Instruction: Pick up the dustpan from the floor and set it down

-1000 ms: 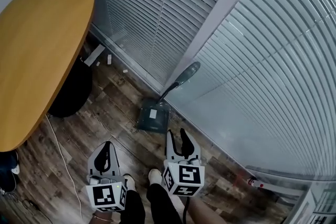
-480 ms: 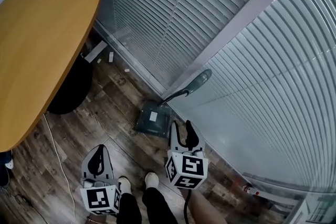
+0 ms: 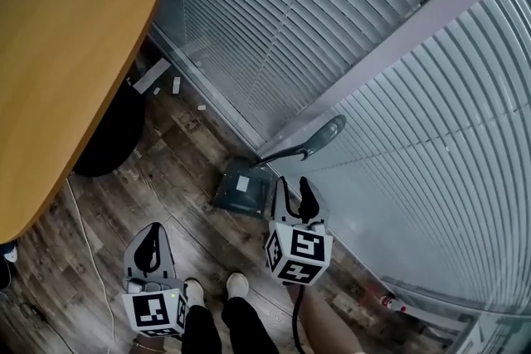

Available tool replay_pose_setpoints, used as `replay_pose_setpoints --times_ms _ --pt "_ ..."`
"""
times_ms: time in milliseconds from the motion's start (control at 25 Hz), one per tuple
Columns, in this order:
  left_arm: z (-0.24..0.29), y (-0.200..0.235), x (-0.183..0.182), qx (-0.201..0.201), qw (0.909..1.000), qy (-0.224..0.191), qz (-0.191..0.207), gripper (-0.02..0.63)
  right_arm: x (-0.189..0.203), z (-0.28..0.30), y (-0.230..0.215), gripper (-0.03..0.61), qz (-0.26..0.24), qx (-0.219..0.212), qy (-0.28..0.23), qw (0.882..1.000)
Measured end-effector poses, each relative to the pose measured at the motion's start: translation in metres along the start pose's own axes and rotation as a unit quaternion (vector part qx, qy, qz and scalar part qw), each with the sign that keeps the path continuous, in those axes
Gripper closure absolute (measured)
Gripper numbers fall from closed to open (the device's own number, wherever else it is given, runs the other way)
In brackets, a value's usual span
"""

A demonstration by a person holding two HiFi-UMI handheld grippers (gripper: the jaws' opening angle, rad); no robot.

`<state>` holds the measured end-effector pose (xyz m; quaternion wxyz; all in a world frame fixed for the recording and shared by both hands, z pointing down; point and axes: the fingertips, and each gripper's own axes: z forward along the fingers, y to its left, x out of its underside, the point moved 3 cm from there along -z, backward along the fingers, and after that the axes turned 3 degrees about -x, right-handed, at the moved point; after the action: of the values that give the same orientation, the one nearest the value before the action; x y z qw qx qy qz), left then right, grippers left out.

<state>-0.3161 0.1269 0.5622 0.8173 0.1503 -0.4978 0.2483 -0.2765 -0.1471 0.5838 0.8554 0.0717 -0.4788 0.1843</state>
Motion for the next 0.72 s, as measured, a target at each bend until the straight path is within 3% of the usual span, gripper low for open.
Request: replay_pose_setpoints --times_ms 360,720 --pt "0.019 -0.006 -0.001 0.012 0.9998 0.003 0.018 0.595 -0.005 0.031 -0.008 0.414 -0.005 0.002 0.005 1.000" --pt "0.030 -0.003 -0.001 0.010 0.9999 0.008 0.006 0.595 -0.018 0.054 -0.013 0.414 0.007 0.016 -0.004 1.000"
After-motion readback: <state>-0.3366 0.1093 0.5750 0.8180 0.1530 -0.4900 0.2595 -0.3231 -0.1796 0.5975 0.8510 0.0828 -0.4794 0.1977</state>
